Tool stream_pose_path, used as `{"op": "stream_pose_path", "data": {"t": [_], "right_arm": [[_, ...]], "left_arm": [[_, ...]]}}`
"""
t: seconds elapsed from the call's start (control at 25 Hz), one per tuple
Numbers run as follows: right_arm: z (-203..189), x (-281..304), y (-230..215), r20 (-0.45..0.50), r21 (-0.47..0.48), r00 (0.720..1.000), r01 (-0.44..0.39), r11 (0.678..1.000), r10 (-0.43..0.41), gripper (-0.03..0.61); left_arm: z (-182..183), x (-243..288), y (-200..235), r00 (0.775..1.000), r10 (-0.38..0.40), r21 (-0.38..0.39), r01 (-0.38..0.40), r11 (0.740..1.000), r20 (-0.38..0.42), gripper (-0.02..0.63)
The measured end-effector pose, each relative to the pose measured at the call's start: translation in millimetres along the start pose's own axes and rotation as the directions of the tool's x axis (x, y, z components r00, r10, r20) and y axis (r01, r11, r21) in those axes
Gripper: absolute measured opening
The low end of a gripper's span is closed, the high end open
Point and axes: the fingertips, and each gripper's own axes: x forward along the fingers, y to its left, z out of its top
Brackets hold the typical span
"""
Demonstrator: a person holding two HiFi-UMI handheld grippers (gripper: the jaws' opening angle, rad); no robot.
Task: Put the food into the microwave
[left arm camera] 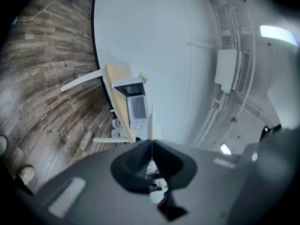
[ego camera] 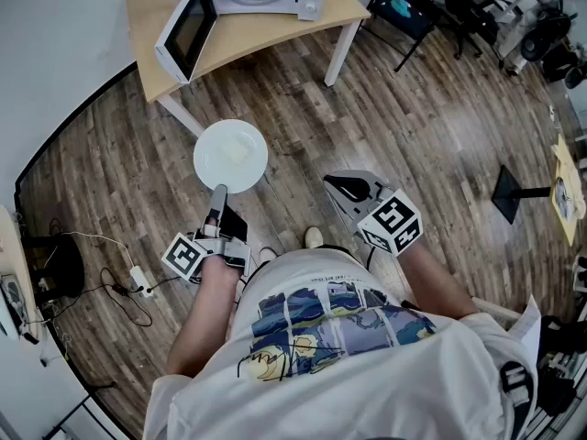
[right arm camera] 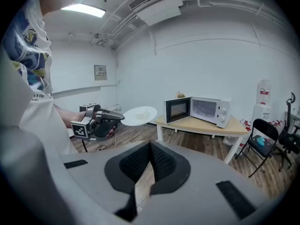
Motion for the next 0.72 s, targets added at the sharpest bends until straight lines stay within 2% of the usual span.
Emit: {"op": "stream_pose_path", "data": {"t": [0.24,0.48,0.72], "right_arm": [[-13.8,-29.5,-42.6,0.01,-0.012,1.0,-0.019,1.0,0.019,0.006],[-36.1,-38.7,-75.7,-0.011,0.005,0.999,-0.053,0.999,0.053,0.006],[-35.1,-17.5,-120.8,-0.014,0.067,1.0,-0.009,0.998,0.01,0.008]], "left_arm": [[-37.0,31.7,-5.4,0.999,0.001,0.0,-0.001,1.0,0.04,0.015],[-54.9,63.8,-5.5,0.997,0.011,-0.013,-0.01,1.0,0.074,0.015],[-41.1,108.1,5.7,0.999,0.022,-0.008,-0.022,1.0,0.046,0.015]]}}
